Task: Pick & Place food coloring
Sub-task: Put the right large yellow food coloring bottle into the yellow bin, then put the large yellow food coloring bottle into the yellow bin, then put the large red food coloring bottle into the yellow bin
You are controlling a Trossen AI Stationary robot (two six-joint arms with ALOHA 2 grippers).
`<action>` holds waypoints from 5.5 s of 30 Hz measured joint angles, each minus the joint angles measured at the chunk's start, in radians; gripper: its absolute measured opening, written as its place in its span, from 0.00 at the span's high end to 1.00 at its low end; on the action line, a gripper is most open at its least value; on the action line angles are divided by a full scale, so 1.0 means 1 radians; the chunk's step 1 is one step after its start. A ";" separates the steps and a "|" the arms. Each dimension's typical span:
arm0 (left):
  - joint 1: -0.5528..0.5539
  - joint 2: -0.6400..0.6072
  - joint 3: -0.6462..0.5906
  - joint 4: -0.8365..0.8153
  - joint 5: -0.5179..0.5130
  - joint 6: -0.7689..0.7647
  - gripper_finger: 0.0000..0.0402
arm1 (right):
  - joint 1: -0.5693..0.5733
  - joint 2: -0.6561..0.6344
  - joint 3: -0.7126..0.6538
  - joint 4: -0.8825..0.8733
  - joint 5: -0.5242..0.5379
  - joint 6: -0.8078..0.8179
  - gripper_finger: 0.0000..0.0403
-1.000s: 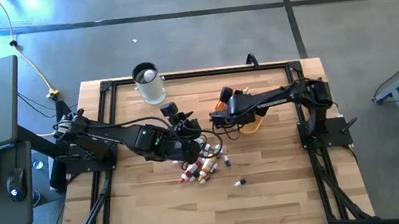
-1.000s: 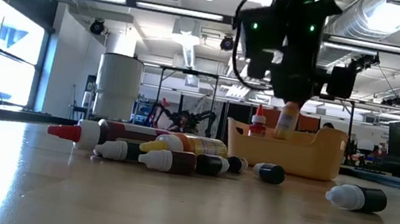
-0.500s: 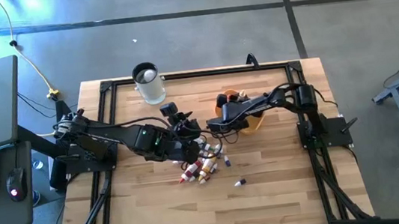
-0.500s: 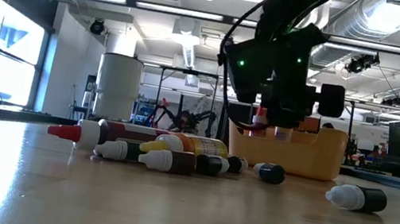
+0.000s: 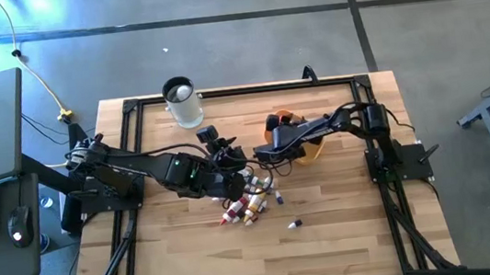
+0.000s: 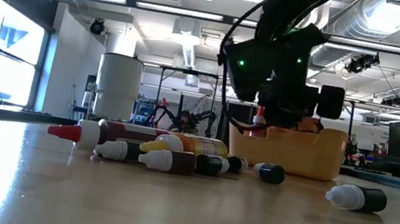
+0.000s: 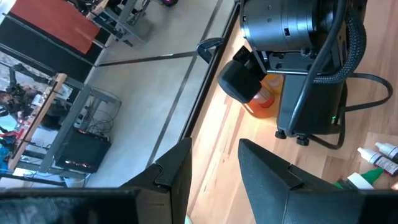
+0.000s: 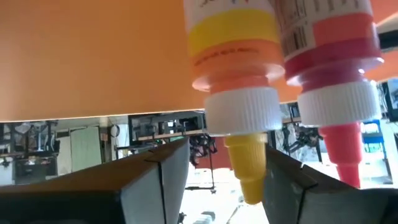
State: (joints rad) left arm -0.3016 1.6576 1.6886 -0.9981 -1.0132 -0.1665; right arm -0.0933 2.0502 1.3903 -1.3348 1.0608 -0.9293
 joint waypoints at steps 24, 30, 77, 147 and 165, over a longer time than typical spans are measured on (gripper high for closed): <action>-0.033 -0.005 0.000 -0.209 0.124 -0.242 0.68 | 0.276 -0.249 0.011 -0.140 -0.203 0.606 0.62; -0.061 -0.005 0.000 -0.423 0.209 -0.400 0.68 | 0.292 -0.316 0.009 0.174 -0.556 0.661 0.62; -0.255 -0.097 -0.361 -0.467 0.302 -0.917 0.68 | 0.304 0.038 0.007 0.942 -0.997 0.302 0.63; -0.255 -0.096 -0.361 -0.283 0.066 -1.035 0.68 | -0.078 -0.363 -0.938 2.390 -0.557 0.850 0.71; -0.255 -0.096 -0.361 -0.282 0.066 -1.036 0.68 | -0.130 -0.359 -0.938 2.371 -0.649 0.878 0.60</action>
State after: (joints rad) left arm -0.5564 1.5612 1.3277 -1.2804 -0.9474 -1.2022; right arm -0.2232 1.6909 0.4519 1.0361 0.4122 -0.0511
